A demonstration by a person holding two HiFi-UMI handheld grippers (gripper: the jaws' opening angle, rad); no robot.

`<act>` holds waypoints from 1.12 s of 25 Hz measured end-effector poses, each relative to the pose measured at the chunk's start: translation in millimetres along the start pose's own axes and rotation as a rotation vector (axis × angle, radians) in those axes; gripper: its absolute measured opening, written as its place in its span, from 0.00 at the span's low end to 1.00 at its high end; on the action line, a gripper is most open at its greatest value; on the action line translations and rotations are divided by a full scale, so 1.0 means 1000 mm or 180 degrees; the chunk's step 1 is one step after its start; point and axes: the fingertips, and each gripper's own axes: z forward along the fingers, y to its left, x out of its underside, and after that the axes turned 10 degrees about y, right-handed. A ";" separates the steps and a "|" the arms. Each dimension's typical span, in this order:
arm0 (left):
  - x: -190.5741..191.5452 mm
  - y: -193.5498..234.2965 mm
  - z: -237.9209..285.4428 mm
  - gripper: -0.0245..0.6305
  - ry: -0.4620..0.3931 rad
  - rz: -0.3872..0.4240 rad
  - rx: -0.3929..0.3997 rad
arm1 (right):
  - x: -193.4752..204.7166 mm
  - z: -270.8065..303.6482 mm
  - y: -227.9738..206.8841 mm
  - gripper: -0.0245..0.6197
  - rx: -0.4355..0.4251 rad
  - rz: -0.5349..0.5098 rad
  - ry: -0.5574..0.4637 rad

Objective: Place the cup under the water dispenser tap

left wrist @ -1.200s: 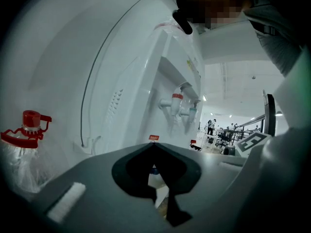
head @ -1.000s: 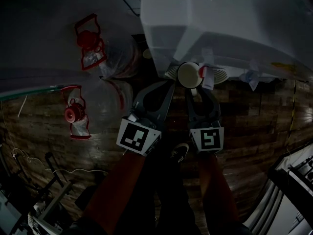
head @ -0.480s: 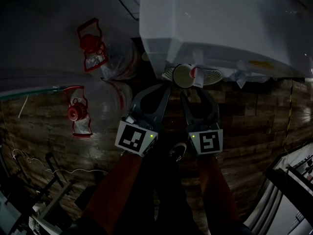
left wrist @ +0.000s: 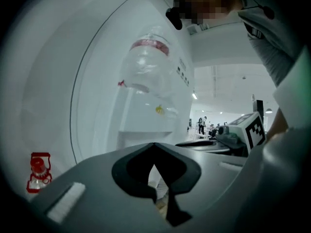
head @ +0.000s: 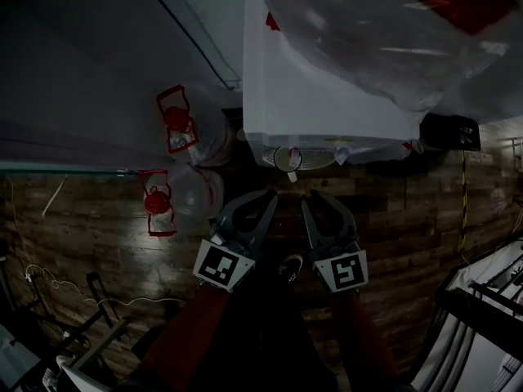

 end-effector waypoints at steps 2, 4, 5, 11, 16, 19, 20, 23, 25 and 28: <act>-0.026 -0.019 -0.017 0.05 -0.0010 0.0075 0.0079 | -0.032 -0.023 0.007 0.11 -0.0051 -0.0002 -0.0078; -0.052 -0.037 -0.037 0.05 -0.0019 0.0103 0.0157 | -0.061 -0.045 0.017 0.07 -0.0160 0.0025 -0.0105; -0.065 -0.047 -0.047 0.05 -0.0025 0.0123 0.0198 | -0.074 -0.056 0.022 0.06 -0.0230 0.0039 -0.0099; -0.141 -0.098 -0.101 0.05 -0.0053 0.0299 0.0348 | -0.159 -0.118 0.054 0.06 -0.0476 -0.0146 -0.0169; -0.195 -0.134 -0.144 0.05 -0.0038 0.0448 0.0441 | -0.216 -0.166 0.081 0.06 -0.0578 -0.0188 -0.0177; -0.225 -0.144 -0.165 0.05 -0.0084 0.0447 0.0477 | -0.246 -0.186 0.093 0.06 -0.0601 -0.0208 -0.0258; -0.232 -0.147 -0.170 0.05 -0.0092 0.0483 0.0493 | -0.255 -0.192 0.096 0.06 -0.0606 -0.0198 -0.0291; -0.251 -0.158 -0.184 0.05 -0.0043 0.0471 0.0548 | -0.274 -0.209 0.102 0.06 -0.0634 -0.0150 -0.0291; -0.261 -0.164 -0.191 0.05 -0.0018 0.0450 0.0578 | -0.286 -0.219 0.105 0.06 -0.0647 -0.0167 -0.0285; -0.275 -0.168 -0.199 0.05 -0.0056 0.0502 0.0587 | -0.304 -0.227 0.111 0.06 -0.0668 -0.0241 -0.0343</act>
